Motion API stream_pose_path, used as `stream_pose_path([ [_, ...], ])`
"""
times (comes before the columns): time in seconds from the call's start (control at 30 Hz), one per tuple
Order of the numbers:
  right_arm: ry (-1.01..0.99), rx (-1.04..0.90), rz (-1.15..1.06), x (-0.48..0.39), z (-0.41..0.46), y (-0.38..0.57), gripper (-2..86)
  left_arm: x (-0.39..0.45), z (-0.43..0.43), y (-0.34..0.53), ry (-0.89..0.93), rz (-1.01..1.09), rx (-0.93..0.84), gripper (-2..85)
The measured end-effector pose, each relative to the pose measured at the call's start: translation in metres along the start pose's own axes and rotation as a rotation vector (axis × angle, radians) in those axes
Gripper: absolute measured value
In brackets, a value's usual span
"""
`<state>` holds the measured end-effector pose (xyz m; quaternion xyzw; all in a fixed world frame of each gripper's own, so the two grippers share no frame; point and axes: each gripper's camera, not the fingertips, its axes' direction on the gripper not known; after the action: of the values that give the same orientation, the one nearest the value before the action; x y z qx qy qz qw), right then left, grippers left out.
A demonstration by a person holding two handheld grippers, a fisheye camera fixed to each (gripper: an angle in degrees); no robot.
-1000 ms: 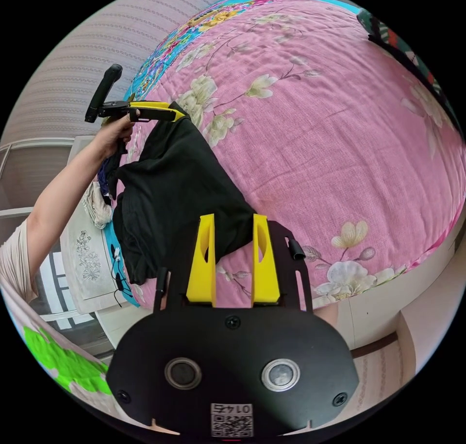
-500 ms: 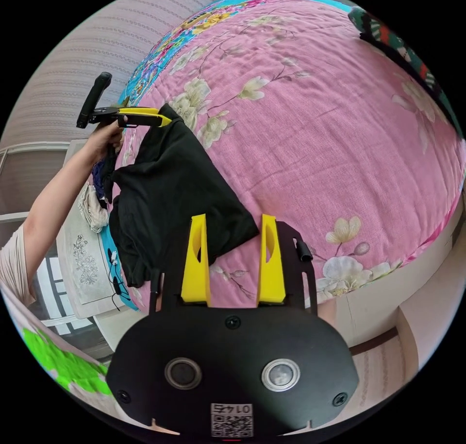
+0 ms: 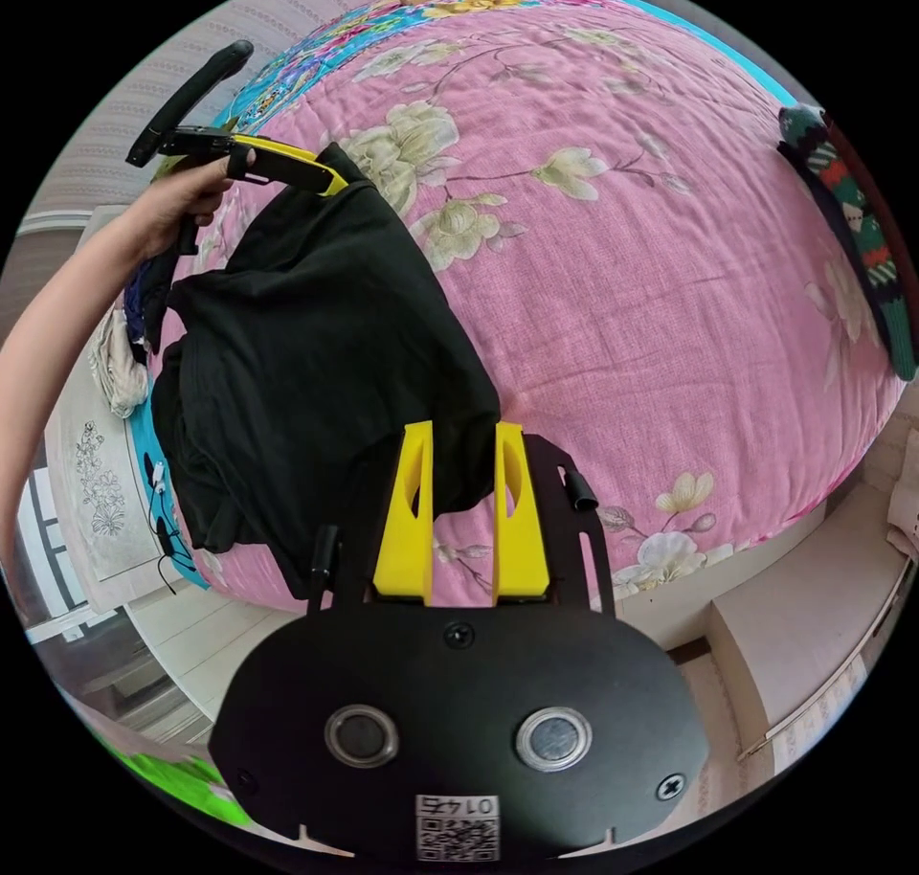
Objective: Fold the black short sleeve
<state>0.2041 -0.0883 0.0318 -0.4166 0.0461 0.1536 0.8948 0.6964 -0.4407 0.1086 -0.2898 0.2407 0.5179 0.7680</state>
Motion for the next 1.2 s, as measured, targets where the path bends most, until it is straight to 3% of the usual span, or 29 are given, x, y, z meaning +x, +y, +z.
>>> stream_pose_path([
  [0.4, -0.003, 0.005, -0.012, -0.014, -0.012, 0.022, 9.5, 0.013, -0.009, 0.010, -0.016, 0.023, -0.063, 16.0],
  [0.6, -0.020, 0.006, -0.054, -0.025, -0.016, 0.037, 6.4, 0.028, -0.019, 0.031, 0.004, 0.081, -0.041, 8.1],
  [0.97, -0.028, 0.066, -0.077, -0.041, -0.040, 0.077, 3.7, 0.048, -0.051, 0.099, -0.047, 0.108, 0.026, 5.6],
  [1.2, -0.149, 0.157, -0.142, -0.059, -0.082, 0.114, 2.9, 0.047, -0.096, 0.163, -0.009, 0.133, 0.086, 5.6],
])
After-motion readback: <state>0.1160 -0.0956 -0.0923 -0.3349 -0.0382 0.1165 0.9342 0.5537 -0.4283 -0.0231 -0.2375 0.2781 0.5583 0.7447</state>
